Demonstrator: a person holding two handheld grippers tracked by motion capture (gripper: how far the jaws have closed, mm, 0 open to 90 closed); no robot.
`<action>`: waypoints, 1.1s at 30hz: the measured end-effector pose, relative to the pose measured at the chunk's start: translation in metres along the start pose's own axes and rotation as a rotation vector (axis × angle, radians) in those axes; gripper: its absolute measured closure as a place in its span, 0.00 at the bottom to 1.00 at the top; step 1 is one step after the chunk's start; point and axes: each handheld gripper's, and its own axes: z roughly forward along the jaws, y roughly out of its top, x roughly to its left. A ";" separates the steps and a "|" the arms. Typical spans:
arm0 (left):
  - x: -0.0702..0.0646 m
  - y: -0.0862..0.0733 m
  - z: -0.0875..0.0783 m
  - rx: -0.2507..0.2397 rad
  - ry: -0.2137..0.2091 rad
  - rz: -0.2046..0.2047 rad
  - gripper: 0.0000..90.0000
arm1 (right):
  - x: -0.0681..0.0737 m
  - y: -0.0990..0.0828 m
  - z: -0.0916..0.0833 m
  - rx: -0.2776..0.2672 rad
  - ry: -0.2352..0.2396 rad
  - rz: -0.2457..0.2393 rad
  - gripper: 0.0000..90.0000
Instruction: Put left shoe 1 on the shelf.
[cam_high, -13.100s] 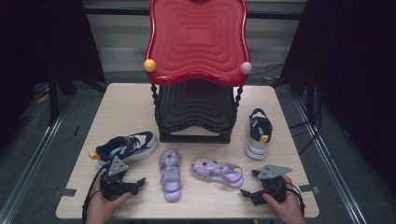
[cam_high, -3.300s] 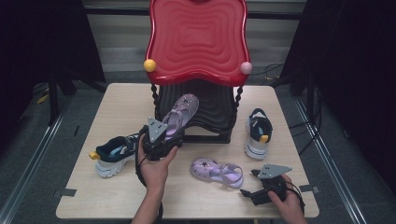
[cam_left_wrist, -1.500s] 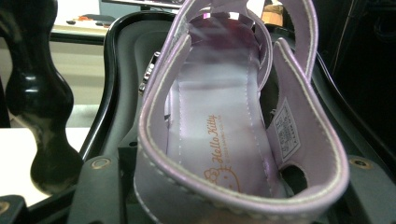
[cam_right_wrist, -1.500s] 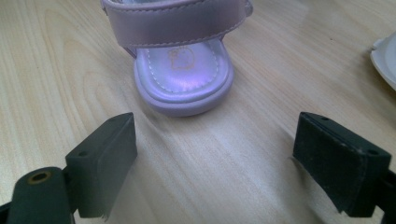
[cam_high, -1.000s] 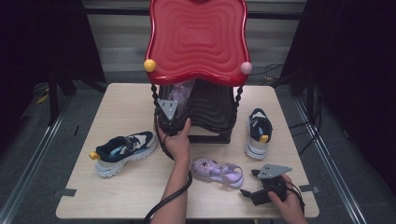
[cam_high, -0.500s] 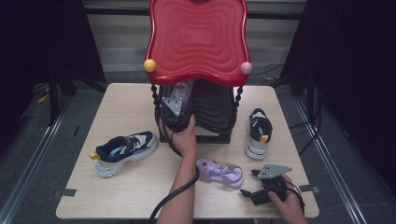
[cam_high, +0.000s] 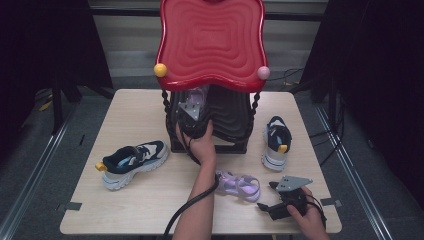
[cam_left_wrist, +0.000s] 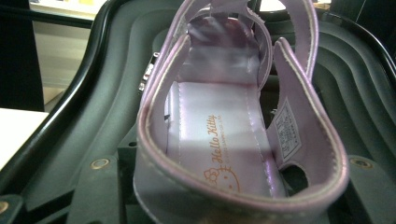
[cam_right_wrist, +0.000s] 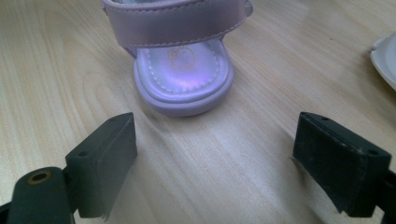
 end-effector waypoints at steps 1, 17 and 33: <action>0.000 0.000 0.000 0.003 0.000 0.002 0.41 | 0.000 0.000 0.000 0.000 0.000 0.000 0.14; -0.001 -0.004 0.002 0.039 -0.025 0.031 0.35 | 0.000 0.000 0.000 0.000 0.000 0.000 0.14; 0.002 0.000 0.004 0.064 -0.076 0.046 0.26 | 0.000 0.000 0.000 -0.001 0.001 0.001 0.14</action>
